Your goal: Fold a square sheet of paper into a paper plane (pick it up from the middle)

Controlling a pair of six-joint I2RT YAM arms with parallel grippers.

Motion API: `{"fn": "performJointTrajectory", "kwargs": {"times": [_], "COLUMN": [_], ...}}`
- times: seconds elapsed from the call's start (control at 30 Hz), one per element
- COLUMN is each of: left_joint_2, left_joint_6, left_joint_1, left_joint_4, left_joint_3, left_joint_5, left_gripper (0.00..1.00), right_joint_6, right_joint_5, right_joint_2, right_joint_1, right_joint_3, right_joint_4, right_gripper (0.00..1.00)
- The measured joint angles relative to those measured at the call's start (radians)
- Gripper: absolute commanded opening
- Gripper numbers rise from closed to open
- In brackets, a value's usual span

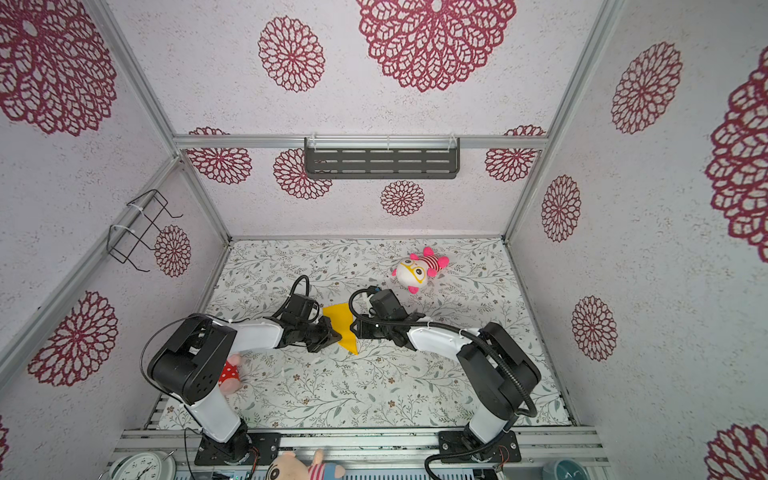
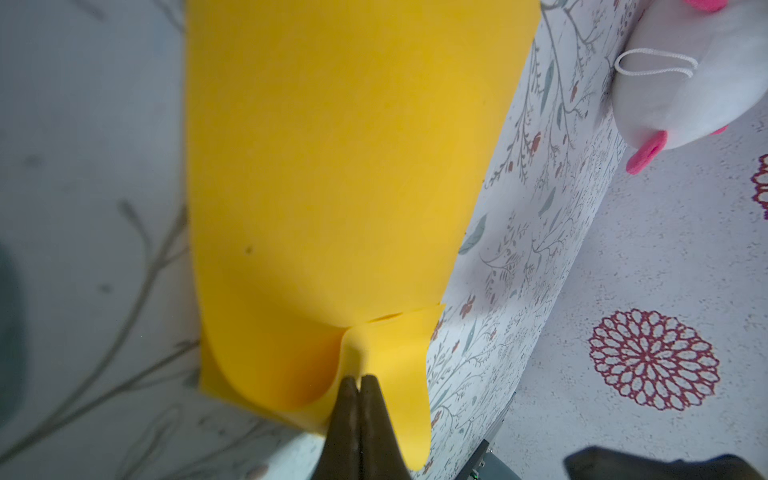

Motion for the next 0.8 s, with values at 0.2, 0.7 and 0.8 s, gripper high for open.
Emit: {"fn": "performJointTrajectory", "kwargs": {"times": [0.2,0.7,0.8], "left_joint_2": [0.001,0.004,0.004], "left_joint_6": [0.0,0.0,0.0], "left_joint_1": [0.0,-0.001,-0.001], "left_joint_4": [0.013,0.072,0.074], "left_joint_3": [-0.006,-0.031,-0.032], "left_joint_5": [0.002,0.008,0.008], "left_gripper": [0.01,0.01,0.01], "right_joint_6": [0.076,0.075,0.066], "right_joint_5": [-0.074,-0.122,-0.122], "right_joint_2": [0.066,0.205,0.223], "right_joint_1": [0.021,0.023,0.023], "right_joint_3": [0.014,0.156,0.18], "right_joint_4": [-0.004,-0.108,-0.138], "right_gripper": [0.18,0.12,0.12]}}
